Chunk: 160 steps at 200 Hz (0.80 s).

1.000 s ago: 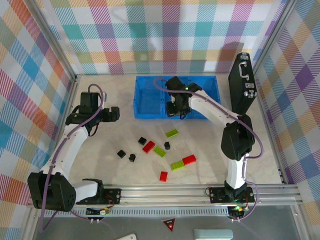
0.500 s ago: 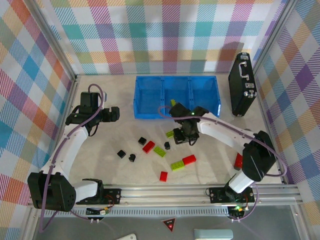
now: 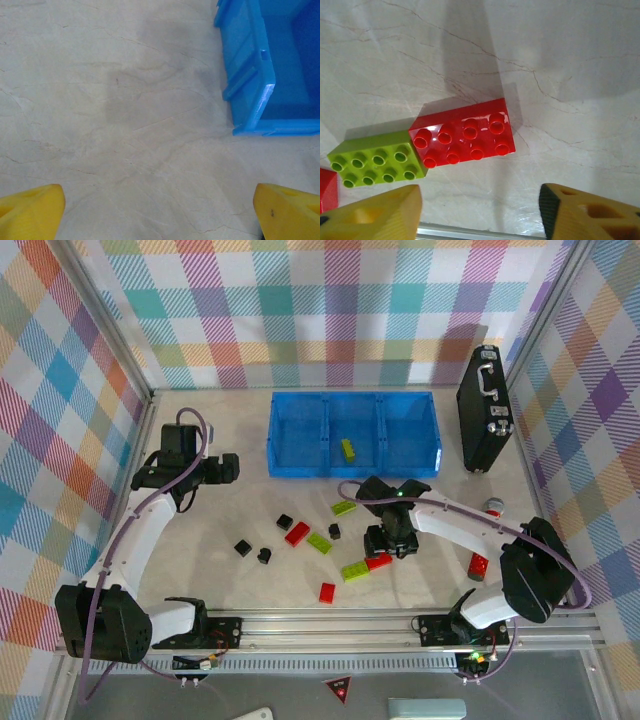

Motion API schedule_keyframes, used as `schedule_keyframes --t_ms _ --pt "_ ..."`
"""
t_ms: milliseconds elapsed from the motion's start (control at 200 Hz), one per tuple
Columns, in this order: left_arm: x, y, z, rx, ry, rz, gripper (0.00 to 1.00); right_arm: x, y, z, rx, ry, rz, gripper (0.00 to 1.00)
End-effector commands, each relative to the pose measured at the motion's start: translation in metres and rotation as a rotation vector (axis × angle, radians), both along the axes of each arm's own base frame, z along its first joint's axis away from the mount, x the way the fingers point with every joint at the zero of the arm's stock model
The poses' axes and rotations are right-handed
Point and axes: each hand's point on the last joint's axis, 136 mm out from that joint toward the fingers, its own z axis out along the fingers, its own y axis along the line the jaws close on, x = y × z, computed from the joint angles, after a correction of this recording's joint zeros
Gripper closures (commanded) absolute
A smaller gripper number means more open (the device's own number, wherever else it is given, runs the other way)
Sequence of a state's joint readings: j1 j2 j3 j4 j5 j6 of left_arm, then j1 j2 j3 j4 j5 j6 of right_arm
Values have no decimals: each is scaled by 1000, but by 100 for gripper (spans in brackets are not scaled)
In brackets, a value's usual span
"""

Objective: Sort the legos into containers by color
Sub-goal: Pick up the lego from the bottom-center of the table.

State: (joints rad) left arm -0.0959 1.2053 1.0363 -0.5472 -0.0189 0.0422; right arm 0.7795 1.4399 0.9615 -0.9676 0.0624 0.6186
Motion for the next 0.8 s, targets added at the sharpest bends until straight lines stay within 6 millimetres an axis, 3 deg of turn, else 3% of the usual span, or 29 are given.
schedule_keyframes --t_ms 0,315,795 --pt "-2 0 -2 2 11 -6 4 -5 1 3 34 4 -170 32" --pt "-2 -1 -4 -1 17 -10 4 -11 2 -8 68 47 -653 29" --pt "-1 -3 -5 -10 23 -20 4 -12 -1 -15 82 45 -796 26"
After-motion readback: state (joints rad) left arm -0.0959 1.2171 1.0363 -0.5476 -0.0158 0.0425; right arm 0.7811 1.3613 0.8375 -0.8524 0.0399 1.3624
